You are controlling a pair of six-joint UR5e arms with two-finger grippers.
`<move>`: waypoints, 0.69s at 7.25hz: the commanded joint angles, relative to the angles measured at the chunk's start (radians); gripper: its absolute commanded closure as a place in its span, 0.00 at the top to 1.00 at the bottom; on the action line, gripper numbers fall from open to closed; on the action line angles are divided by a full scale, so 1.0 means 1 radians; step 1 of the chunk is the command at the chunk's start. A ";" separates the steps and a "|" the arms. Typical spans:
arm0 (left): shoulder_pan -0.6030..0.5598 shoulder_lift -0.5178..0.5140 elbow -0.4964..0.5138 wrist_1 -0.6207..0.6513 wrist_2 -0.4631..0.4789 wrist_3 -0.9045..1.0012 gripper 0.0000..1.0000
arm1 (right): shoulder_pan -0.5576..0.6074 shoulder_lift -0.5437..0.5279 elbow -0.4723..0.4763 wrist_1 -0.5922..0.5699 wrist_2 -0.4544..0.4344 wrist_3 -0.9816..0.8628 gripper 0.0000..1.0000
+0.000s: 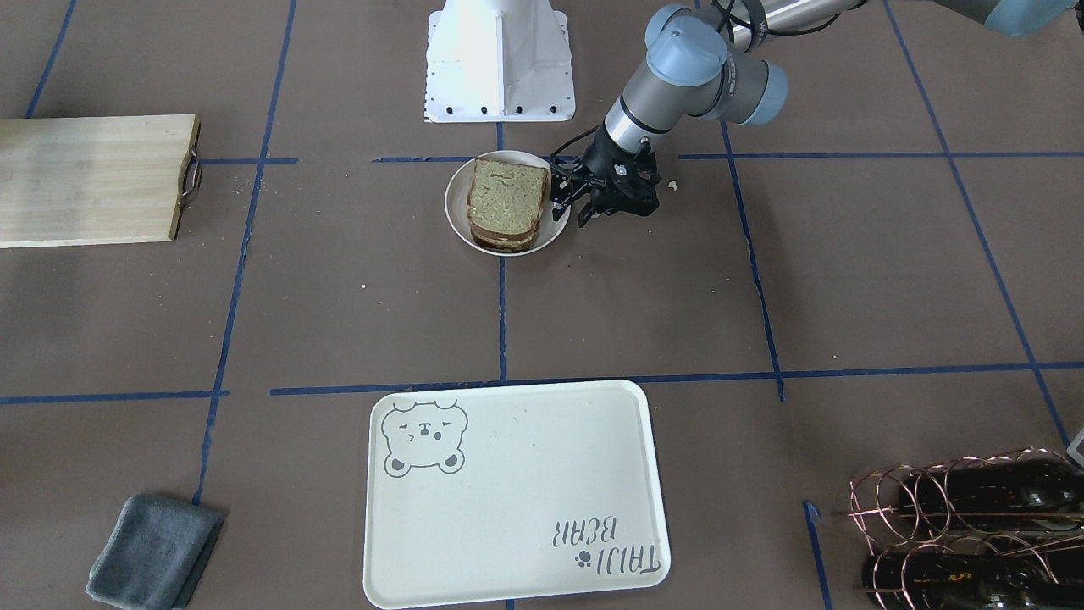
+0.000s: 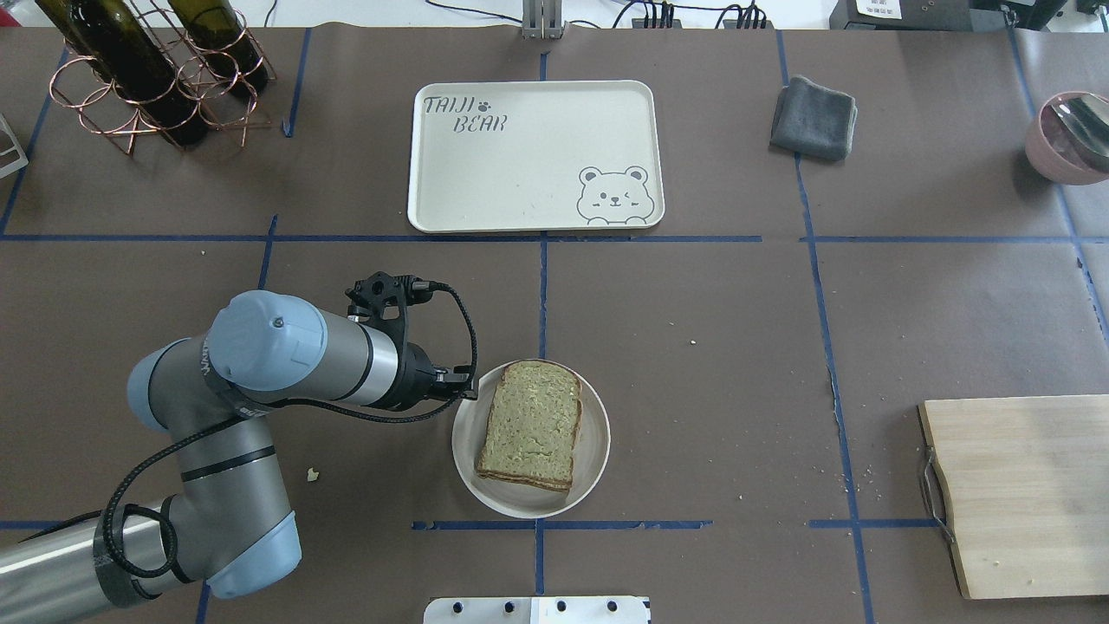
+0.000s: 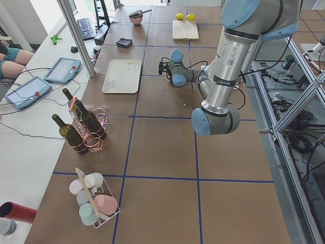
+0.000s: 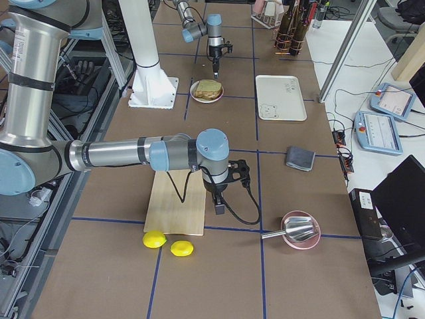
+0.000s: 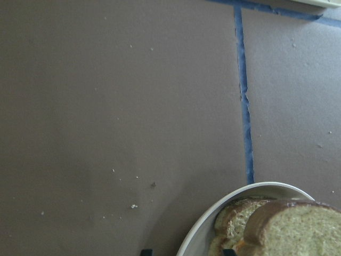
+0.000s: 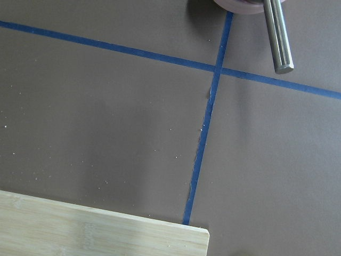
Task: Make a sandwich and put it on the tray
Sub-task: 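Reach the left gripper to the plate rim nearest it and grasp it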
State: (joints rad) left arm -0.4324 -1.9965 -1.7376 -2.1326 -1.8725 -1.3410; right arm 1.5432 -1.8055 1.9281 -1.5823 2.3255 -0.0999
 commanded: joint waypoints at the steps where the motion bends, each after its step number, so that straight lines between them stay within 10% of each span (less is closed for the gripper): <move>1: 0.023 -0.001 0.021 -0.001 0.004 -0.003 0.46 | 0.000 0.000 0.000 -0.001 0.000 0.002 1.00; 3: 0.037 -0.001 0.032 -0.001 0.004 -0.001 0.40 | 0.000 0.000 0.000 -0.001 0.000 0.002 1.00; 5: 0.038 -0.007 0.030 -0.001 0.003 0.000 0.00 | 0.000 0.000 0.000 0.001 0.000 0.002 1.00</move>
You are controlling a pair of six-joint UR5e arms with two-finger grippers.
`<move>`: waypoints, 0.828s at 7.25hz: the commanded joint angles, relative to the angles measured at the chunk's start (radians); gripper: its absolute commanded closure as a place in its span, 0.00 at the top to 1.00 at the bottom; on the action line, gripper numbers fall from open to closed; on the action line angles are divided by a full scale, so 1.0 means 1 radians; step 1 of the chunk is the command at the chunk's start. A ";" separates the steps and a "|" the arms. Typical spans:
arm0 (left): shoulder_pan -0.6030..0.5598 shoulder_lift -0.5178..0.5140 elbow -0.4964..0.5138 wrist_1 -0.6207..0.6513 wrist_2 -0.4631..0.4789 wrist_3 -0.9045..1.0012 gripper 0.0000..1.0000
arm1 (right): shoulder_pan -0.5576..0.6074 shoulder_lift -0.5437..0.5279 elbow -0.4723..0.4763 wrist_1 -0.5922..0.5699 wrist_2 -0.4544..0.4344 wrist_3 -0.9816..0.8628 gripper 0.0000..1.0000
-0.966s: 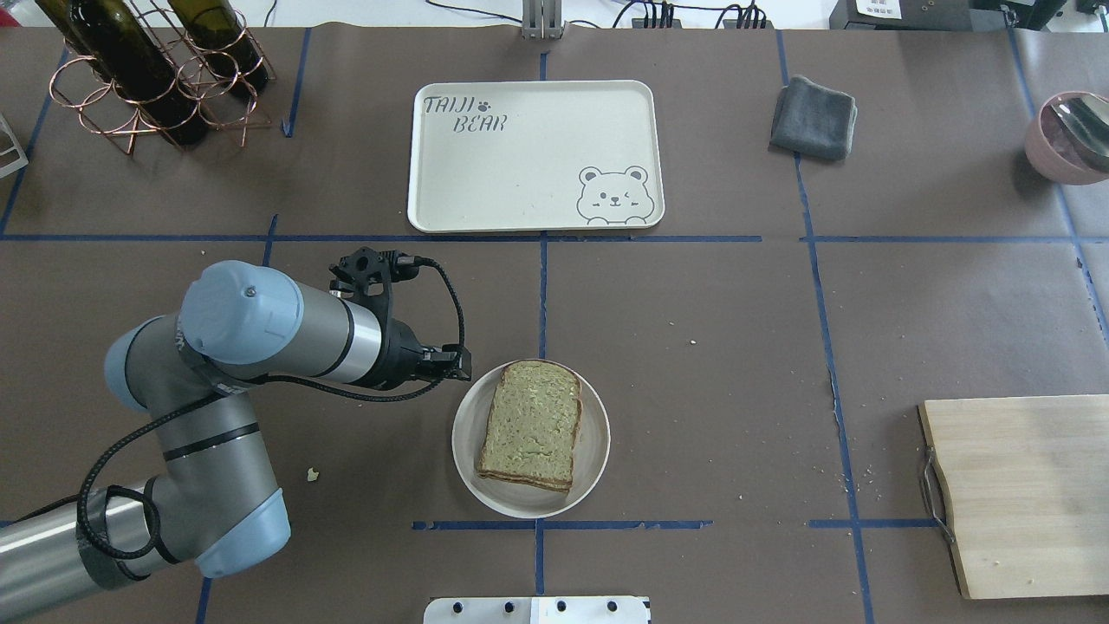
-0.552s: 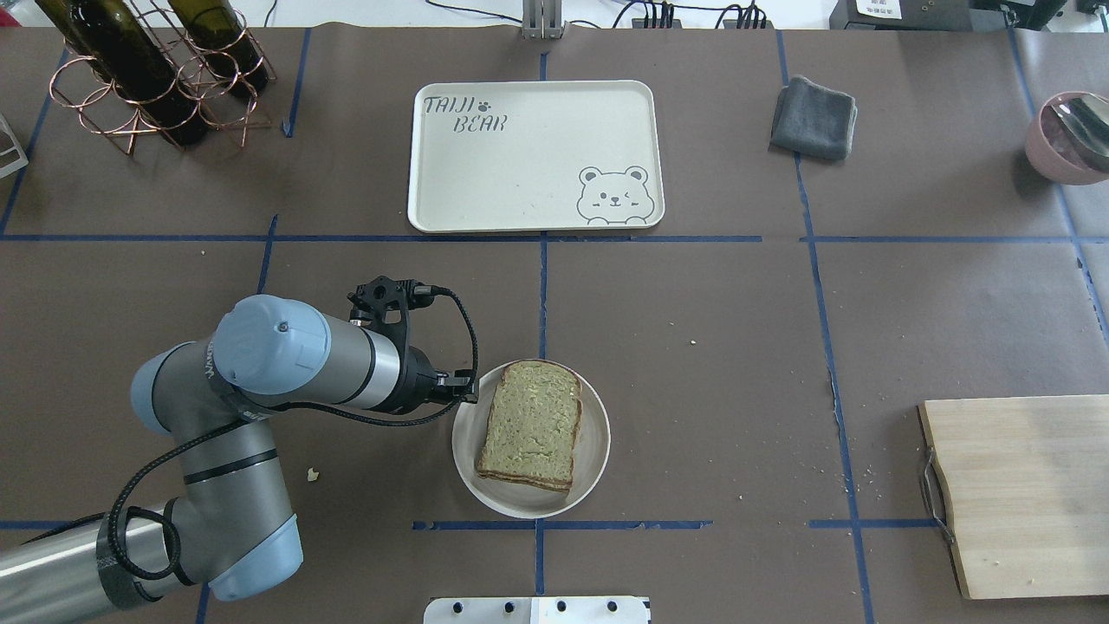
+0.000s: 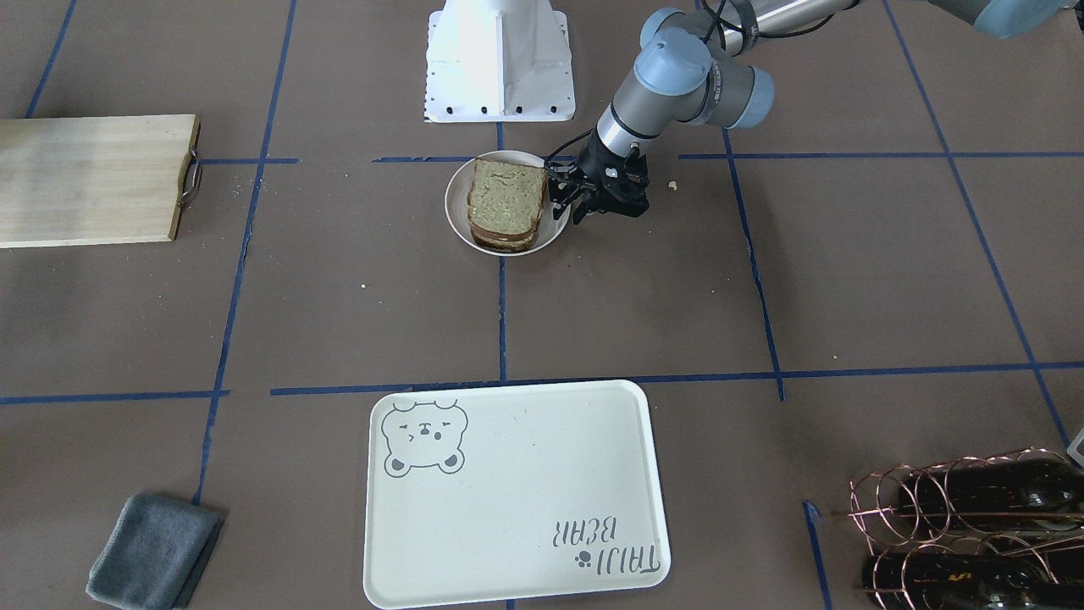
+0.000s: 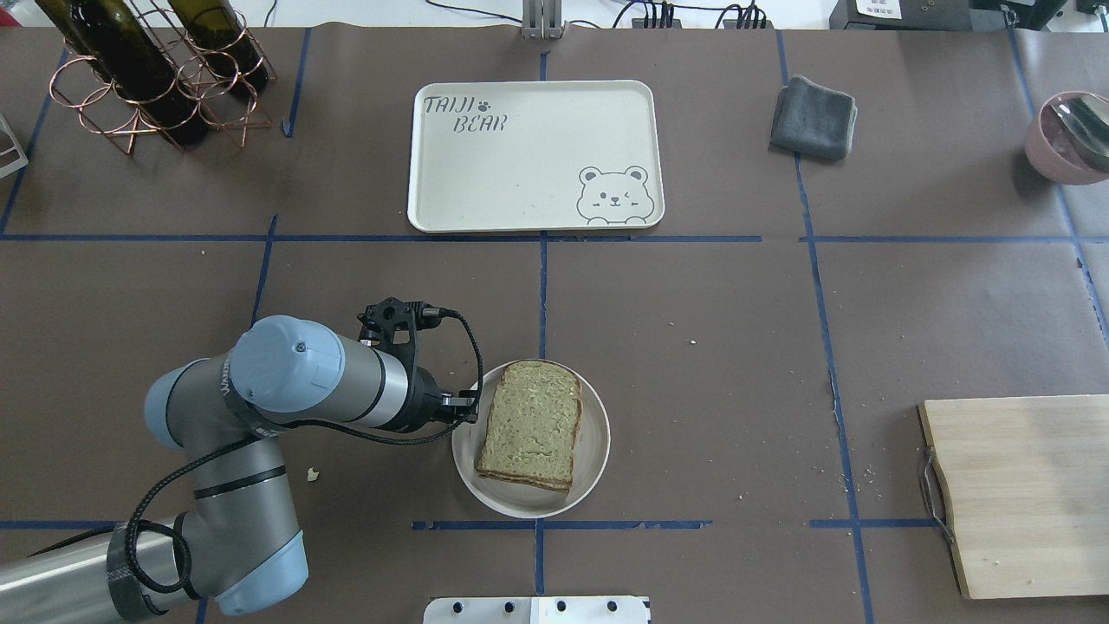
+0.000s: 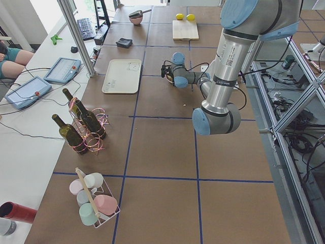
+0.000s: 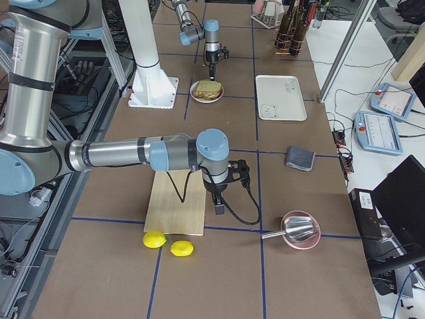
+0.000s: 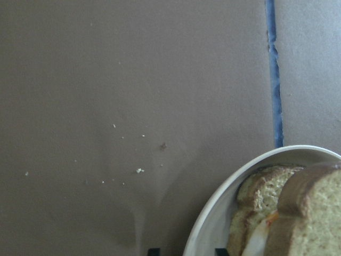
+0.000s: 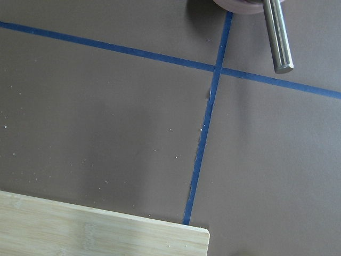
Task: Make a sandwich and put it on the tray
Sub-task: 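Reach the left gripper to the plate rim nearest it and grasp it, then slide the plate with the left gripper onto the bear tray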
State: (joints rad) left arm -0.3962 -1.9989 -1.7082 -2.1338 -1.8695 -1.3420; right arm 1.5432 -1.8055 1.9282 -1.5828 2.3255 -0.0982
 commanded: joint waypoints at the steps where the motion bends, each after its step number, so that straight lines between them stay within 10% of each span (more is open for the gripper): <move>1: 0.002 -0.005 0.001 0.000 0.000 0.001 0.00 | 0.000 0.000 0.000 0.000 0.000 0.000 1.00; 6: -0.082 -0.018 -0.015 -0.003 -0.007 0.004 0.00 | 0.000 0.000 -0.002 0.001 -0.003 -0.003 1.00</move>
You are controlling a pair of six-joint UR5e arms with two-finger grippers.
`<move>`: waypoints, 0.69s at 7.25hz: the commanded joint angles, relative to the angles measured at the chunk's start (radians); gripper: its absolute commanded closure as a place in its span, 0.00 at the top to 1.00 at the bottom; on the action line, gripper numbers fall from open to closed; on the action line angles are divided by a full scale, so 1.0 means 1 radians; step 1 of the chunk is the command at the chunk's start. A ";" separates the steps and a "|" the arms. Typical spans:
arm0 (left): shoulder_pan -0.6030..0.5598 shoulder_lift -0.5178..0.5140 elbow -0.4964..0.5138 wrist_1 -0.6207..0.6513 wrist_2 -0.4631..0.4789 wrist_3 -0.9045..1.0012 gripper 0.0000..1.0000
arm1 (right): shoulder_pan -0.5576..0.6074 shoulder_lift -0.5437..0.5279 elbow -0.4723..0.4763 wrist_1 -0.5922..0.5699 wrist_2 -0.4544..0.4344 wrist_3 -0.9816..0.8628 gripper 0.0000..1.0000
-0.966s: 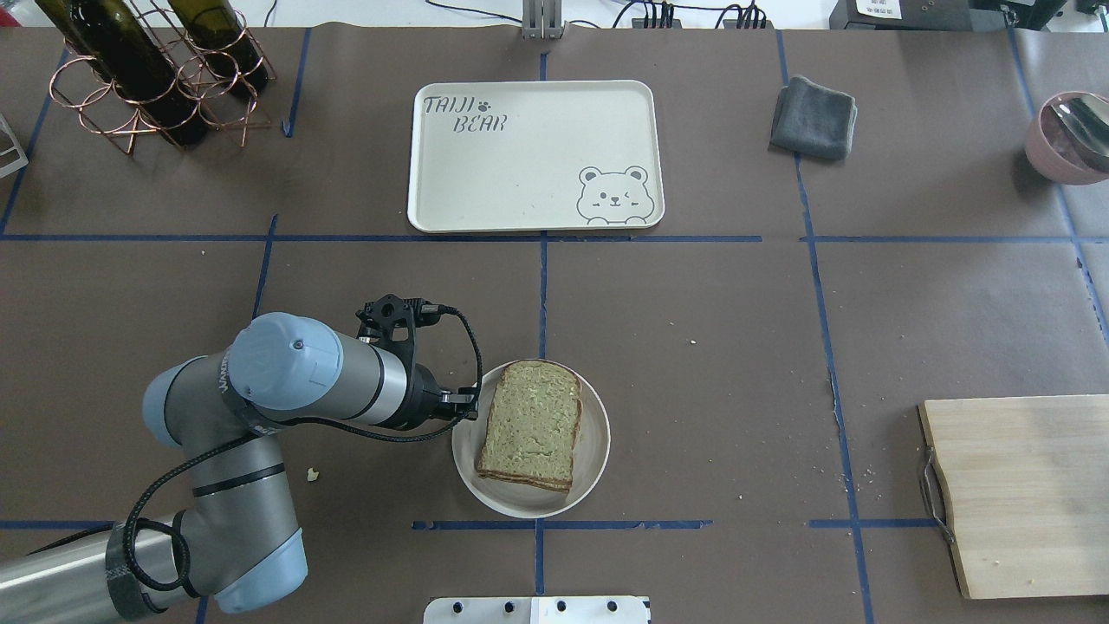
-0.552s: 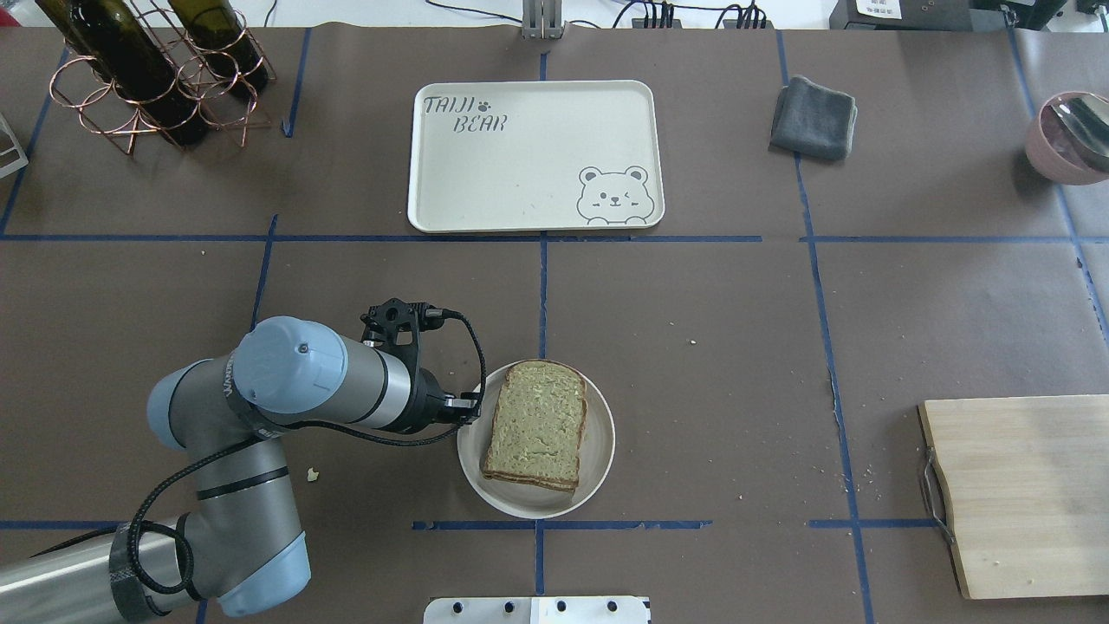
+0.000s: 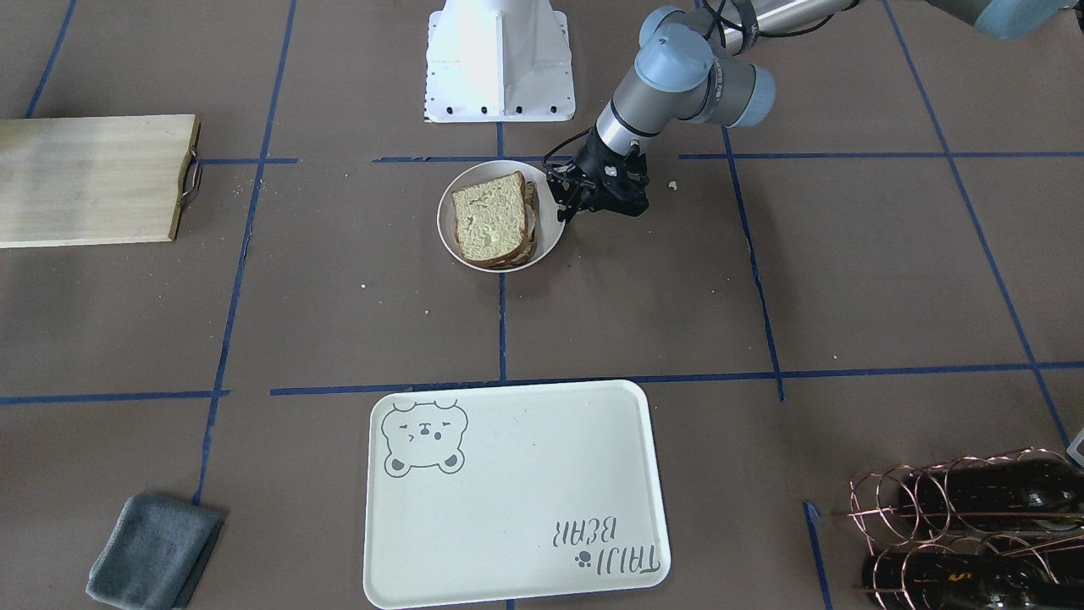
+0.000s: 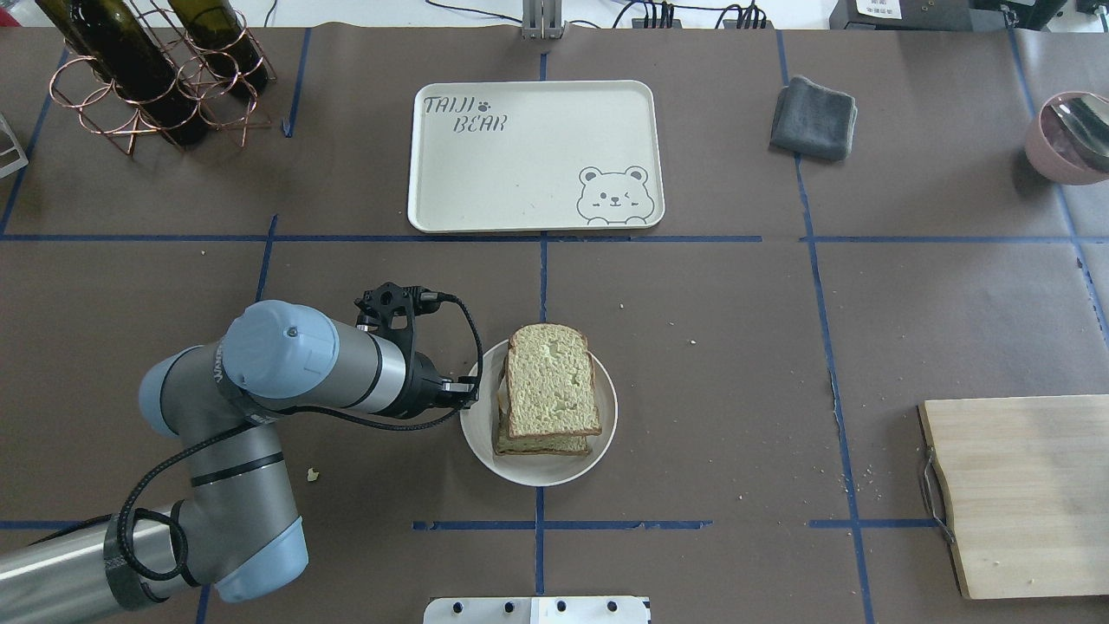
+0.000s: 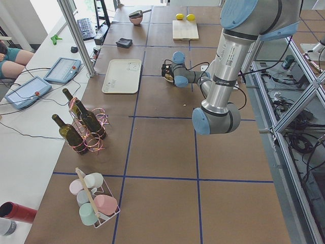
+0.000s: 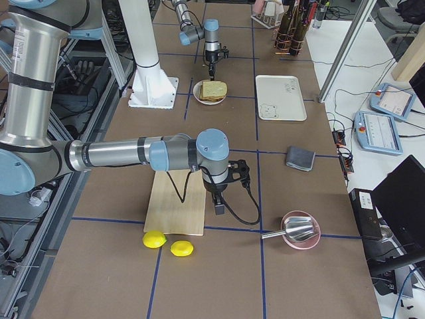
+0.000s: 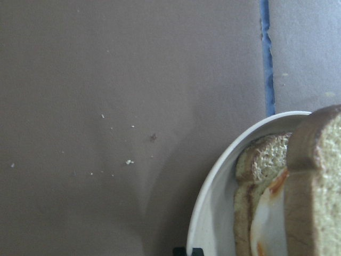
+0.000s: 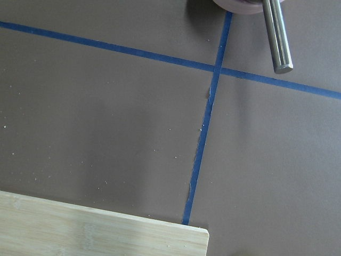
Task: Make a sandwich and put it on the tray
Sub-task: 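Slide the plate with the left gripper onto the bear tray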
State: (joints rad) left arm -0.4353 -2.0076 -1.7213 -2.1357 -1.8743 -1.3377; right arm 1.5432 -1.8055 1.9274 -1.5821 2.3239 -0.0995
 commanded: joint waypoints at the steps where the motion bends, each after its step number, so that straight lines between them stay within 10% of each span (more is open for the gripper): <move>1: -0.089 -0.017 0.000 0.002 -0.003 0.002 0.00 | 0.000 -0.002 -0.001 0.001 -0.001 -0.002 1.00; 3: -0.213 -0.067 0.061 0.005 -0.107 0.009 0.00 | 0.000 -0.002 -0.001 0.002 -0.001 -0.003 1.00; 5: -0.316 -0.253 0.335 0.002 -0.178 0.072 0.00 | 0.000 -0.002 -0.001 0.002 -0.006 -0.003 1.00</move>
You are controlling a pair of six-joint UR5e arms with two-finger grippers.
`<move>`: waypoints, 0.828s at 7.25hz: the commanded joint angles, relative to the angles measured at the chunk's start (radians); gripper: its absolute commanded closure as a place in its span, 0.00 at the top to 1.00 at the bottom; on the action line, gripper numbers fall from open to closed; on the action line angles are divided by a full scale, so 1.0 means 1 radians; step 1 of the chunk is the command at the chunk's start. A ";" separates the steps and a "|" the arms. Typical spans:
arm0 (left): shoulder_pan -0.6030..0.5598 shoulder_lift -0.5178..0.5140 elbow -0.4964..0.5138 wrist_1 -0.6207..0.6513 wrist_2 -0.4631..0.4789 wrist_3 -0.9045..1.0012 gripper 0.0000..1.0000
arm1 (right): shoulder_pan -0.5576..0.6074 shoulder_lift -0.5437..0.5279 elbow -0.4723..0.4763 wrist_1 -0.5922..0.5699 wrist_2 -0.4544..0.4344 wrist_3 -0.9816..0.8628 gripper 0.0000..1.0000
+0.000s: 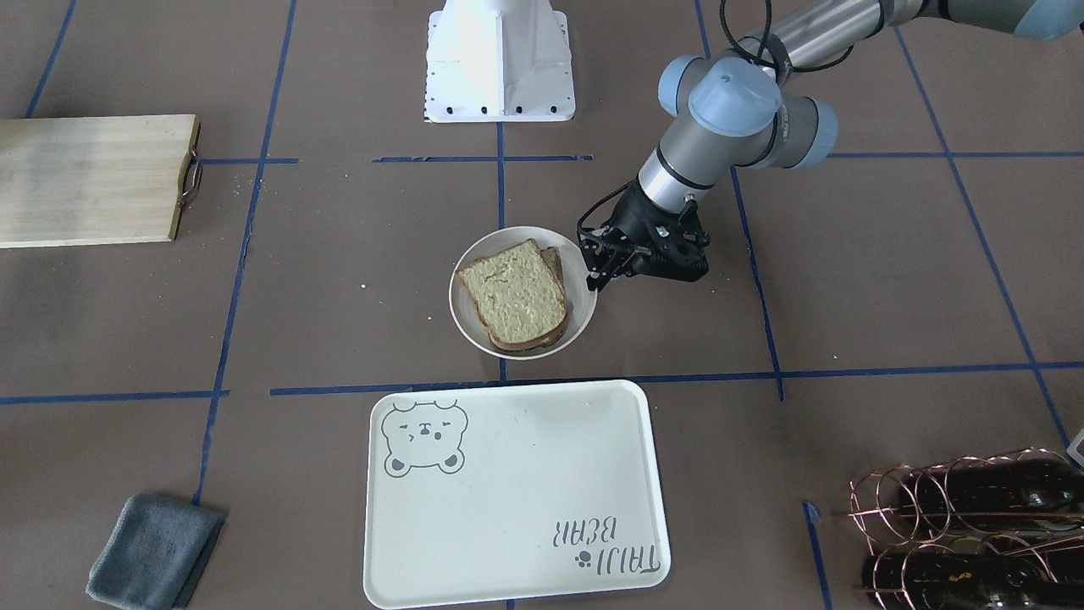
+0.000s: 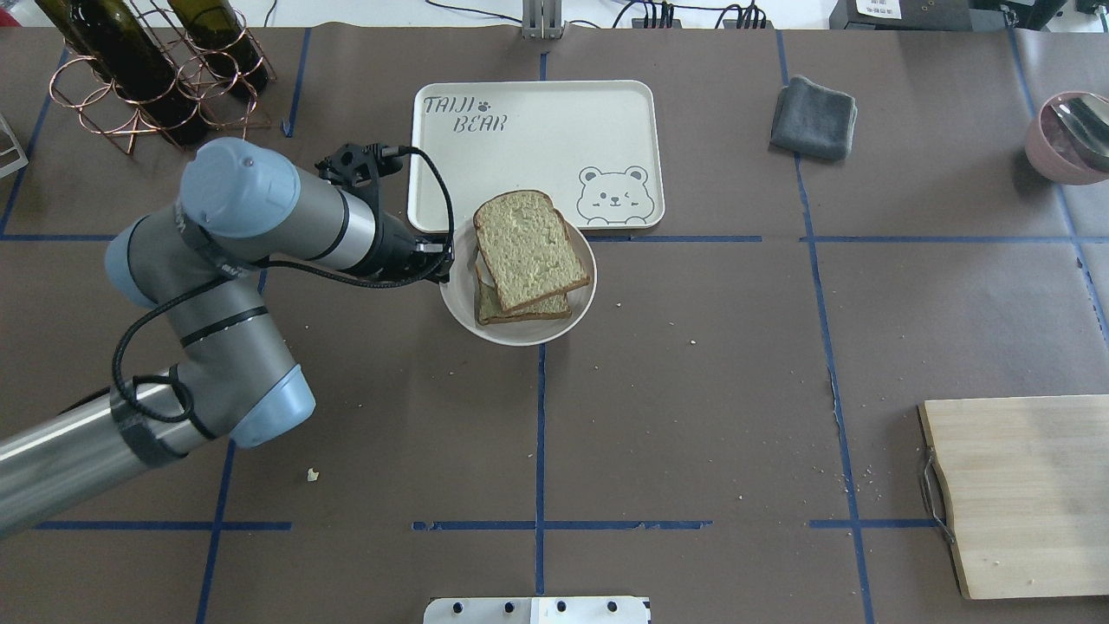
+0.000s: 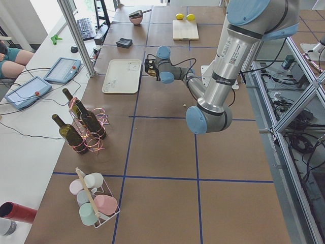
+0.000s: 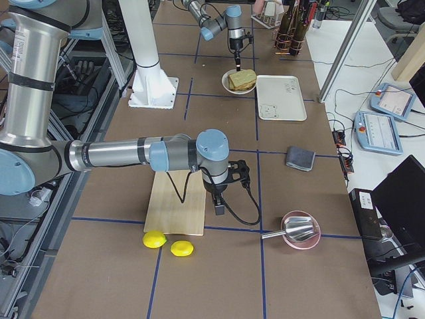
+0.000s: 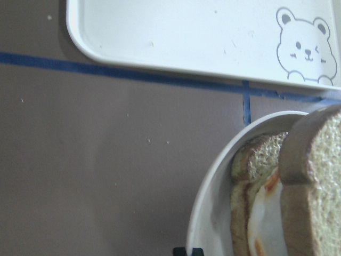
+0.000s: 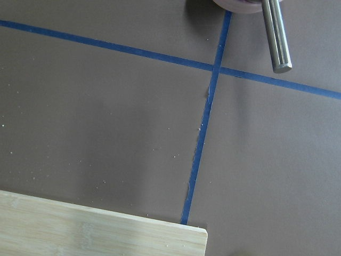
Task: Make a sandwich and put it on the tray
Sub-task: 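Slide the plate with the left gripper onto the bear tray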
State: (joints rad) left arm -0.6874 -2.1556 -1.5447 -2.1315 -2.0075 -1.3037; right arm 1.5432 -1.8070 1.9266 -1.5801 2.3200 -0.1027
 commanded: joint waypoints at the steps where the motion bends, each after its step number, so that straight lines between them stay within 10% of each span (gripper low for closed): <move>1: -0.116 -0.232 0.333 0.002 -0.065 0.052 0.00 | 0.000 0.000 0.000 0.002 -0.002 -0.003 1.00; 4: -0.153 -0.438 0.721 -0.129 -0.079 0.063 0.00 | 0.000 -0.002 0.003 0.003 -0.004 -0.006 1.00; 6: -0.152 -0.474 0.808 -0.192 -0.077 0.060 0.00 | 0.000 0.000 0.005 0.003 -0.004 -0.006 1.00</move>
State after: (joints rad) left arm -0.8389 -2.6005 -0.7925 -2.2909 -2.0845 -1.2424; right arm 1.5432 -1.8077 1.9305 -1.5772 2.3163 -0.1088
